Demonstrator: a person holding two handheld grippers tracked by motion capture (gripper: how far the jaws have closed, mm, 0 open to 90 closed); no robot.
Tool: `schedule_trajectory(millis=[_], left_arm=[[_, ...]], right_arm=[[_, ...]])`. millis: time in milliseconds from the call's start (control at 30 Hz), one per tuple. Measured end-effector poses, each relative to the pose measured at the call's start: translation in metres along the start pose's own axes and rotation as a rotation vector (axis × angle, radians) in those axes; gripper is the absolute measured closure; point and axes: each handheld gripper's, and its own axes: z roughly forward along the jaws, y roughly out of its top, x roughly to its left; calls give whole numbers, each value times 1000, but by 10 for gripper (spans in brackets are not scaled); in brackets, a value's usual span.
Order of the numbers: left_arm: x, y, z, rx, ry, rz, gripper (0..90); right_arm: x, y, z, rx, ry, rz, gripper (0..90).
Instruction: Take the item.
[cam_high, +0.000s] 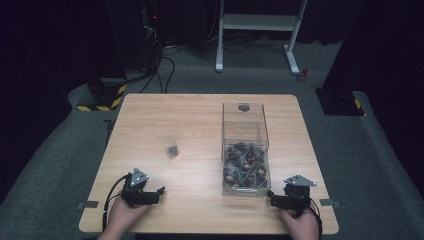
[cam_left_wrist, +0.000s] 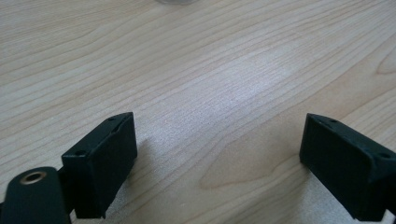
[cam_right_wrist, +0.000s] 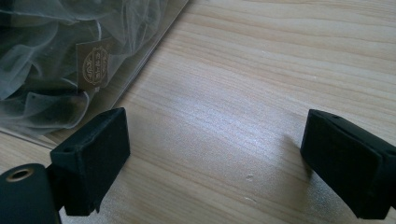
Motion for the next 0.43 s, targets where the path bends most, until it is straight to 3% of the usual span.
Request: schedule_trajectory(millis=[433], left_arm=[[0, 0, 1, 1, -3, -9, 85]], right_arm=[[0, 0, 0, -3, -1, 1, 82]])
